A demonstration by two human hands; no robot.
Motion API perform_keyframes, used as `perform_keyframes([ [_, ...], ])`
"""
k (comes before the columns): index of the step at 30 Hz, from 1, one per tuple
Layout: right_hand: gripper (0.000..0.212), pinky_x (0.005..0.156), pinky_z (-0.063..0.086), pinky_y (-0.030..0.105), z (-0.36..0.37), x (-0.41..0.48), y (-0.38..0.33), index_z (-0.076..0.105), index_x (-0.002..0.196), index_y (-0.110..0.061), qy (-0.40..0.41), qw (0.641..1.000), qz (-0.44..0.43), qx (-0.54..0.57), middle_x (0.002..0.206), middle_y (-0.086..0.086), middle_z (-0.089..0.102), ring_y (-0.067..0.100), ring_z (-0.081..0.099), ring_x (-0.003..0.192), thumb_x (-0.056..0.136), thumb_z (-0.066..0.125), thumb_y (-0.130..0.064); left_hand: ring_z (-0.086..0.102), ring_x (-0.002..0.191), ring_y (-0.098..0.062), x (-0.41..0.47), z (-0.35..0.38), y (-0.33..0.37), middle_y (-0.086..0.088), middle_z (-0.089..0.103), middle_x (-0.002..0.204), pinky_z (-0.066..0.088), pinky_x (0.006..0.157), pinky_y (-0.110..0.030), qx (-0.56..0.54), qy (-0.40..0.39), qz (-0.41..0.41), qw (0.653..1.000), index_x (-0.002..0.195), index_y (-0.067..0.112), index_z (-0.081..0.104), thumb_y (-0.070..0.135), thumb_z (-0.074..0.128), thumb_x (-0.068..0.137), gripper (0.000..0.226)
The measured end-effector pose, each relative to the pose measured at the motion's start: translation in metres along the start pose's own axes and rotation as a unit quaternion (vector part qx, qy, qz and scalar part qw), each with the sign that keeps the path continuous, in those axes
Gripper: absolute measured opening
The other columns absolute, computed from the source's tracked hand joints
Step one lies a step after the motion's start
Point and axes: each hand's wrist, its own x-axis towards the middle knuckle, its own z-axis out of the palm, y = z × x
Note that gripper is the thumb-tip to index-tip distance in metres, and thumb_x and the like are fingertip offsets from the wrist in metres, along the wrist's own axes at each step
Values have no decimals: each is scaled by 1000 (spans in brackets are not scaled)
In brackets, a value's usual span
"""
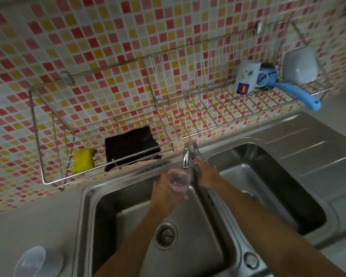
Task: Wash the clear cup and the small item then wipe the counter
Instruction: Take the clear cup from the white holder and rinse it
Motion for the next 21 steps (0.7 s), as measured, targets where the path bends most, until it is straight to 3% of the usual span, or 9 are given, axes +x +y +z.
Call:
perform_keyframes([
  [3,53,113,23,51,3,0,1,38,141,-33,-39,998,-44,-36,149,5,38,32,33,136,91,52,-22,68,95,-6,7,9,-1,16,69,100,58,71,-24,-40,-13,-14,999,96,53,59,3,86,61,67],
  [5,47,113,24,45,9,5,2,40,138,-37,-27,996,-48,-71,152,4,34,29,29,139,92,49,-27,65,95,0,11,15,1,24,67,100,56,77,-21,-39,0,-30,999,99,58,55,11,90,54,74],
  [8,33,109,29,33,14,10,-1,47,130,-28,4,988,-75,-135,145,3,43,23,35,135,97,44,-24,64,95,1,8,19,7,18,64,103,50,66,-8,-47,-13,-42,998,113,38,52,5,89,58,74],
  [10,36,113,24,38,16,15,0,47,131,-26,14,982,-88,-163,148,5,39,25,27,140,96,45,-20,61,89,14,7,20,12,18,60,103,46,62,-3,-54,-11,-46,997,118,24,51,0,86,62,71],
  [12,43,116,21,42,16,17,4,42,137,-27,-3,979,-96,-181,154,6,29,28,17,144,95,47,-18,56,81,24,7,20,15,17,58,99,45,58,-2,-55,-10,-44,997,114,24,50,-2,83,65,65],
  [15,47,117,19,43,17,22,9,37,143,-22,-36,974,-102,-200,156,9,22,29,10,146,97,45,-18,60,78,19,8,21,13,15,62,97,48,56,-6,-60,-16,-53,997,119,18,53,-1,84,65,65],
  [18,39,116,22,44,17,25,9,47,135,-18,-41,975,-100,-196,151,13,32,30,15,144,96,46,-18,65,87,8,7,24,6,13,68,99,53,68,-15,-48,10,-62,997,118,29,54,7,89,58,73],
  [21,42,117,19,45,18,24,12,42,139,-18,-51,976,-94,-189,153,10,28,30,9,146,97,45,-18,61,85,14,3,27,8,16,65,96,48,66,-7,-38,9,-62,997,110,36,52,5,89,57,71],
])
